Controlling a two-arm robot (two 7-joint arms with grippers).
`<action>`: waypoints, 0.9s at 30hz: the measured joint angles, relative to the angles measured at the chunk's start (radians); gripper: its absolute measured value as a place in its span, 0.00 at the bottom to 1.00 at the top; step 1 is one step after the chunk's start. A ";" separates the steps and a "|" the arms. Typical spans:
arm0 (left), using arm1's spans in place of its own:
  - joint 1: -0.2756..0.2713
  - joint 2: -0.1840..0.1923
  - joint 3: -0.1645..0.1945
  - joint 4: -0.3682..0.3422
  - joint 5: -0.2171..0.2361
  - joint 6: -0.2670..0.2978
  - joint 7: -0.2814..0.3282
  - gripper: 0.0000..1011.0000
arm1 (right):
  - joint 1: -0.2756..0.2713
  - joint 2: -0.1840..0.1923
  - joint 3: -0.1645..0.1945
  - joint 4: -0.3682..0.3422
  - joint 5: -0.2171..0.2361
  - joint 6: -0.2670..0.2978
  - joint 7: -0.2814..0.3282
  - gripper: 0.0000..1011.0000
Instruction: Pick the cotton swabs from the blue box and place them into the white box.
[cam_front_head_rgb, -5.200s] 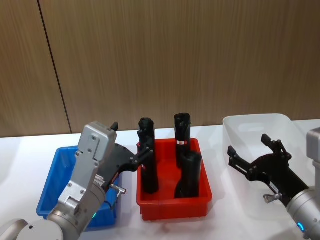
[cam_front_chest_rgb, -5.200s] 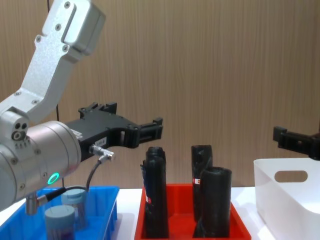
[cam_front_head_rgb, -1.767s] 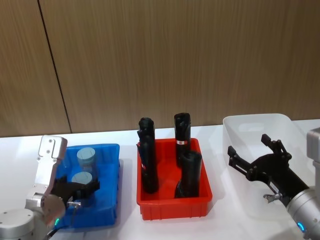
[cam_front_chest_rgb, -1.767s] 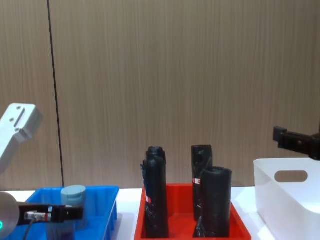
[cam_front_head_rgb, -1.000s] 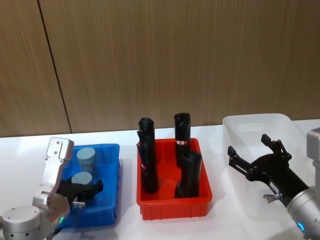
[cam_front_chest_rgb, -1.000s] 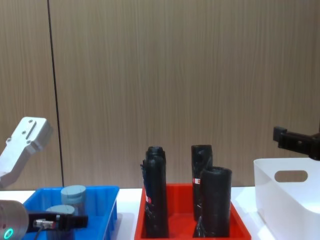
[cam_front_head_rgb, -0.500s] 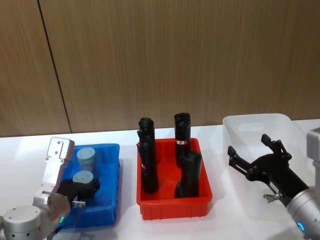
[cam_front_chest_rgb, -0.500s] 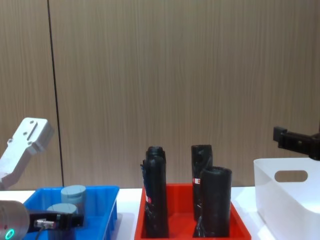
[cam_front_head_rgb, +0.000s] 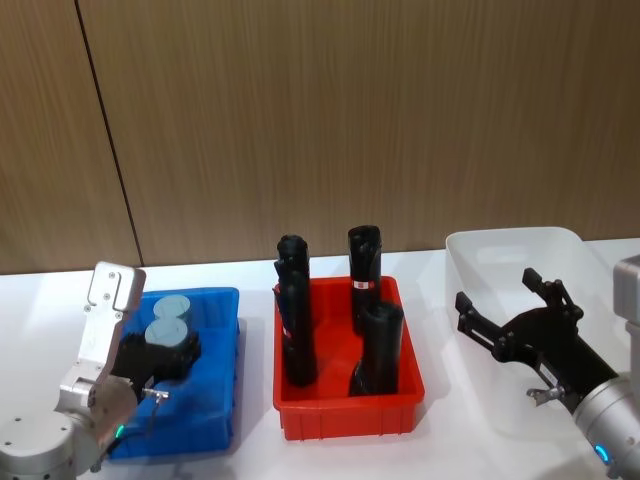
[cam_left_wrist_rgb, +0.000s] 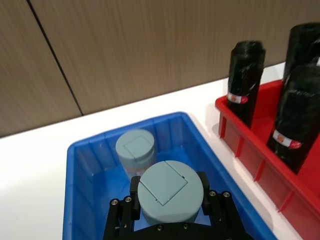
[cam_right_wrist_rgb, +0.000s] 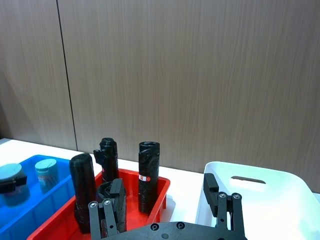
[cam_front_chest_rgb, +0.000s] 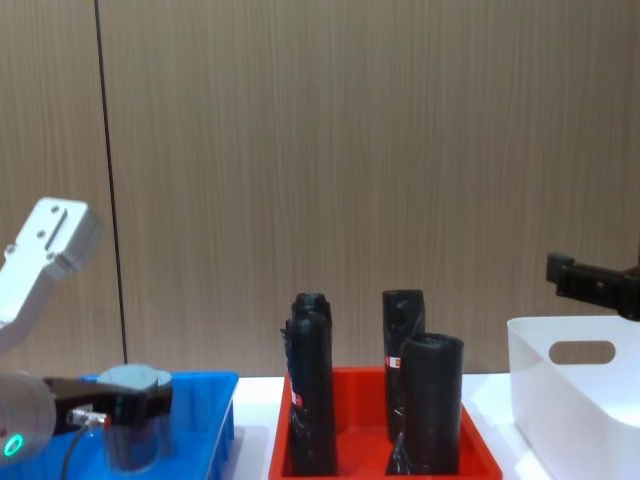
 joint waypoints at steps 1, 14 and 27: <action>0.002 0.002 -0.001 -0.006 0.003 -0.008 -0.006 0.66 | 0.000 0.000 0.000 0.000 0.000 0.000 0.000 0.99; 0.038 0.046 -0.018 -0.115 0.017 -0.069 -0.136 0.66 | 0.000 0.000 0.000 0.000 0.000 0.000 0.000 0.99; 0.049 0.082 -0.033 -0.189 0.002 -0.084 -0.325 0.66 | 0.000 0.000 0.000 0.000 0.000 0.000 0.000 0.99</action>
